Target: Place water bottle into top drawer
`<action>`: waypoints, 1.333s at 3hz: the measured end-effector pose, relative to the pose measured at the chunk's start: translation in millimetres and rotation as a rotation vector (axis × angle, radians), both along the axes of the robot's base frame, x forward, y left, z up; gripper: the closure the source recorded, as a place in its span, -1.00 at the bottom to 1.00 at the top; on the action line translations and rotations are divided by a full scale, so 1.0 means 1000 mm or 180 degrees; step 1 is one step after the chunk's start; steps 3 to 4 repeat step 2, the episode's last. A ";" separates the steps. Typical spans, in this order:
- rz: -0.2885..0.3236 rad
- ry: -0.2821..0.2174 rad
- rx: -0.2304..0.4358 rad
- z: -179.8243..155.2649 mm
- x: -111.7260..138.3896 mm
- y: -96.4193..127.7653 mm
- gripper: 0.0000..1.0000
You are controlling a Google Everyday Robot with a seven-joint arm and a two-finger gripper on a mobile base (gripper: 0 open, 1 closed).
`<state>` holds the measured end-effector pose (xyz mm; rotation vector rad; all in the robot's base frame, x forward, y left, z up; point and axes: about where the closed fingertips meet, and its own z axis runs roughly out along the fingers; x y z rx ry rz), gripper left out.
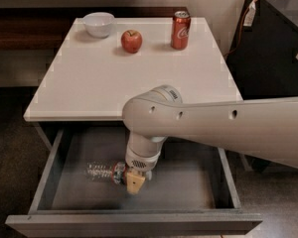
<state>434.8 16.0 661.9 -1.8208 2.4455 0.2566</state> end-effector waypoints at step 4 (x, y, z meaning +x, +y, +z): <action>0.0056 0.0060 -0.0057 -0.013 0.000 0.002 -1.00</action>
Offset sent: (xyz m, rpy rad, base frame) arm 0.0006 0.0027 -0.0184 -0.0320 0.0220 0.0303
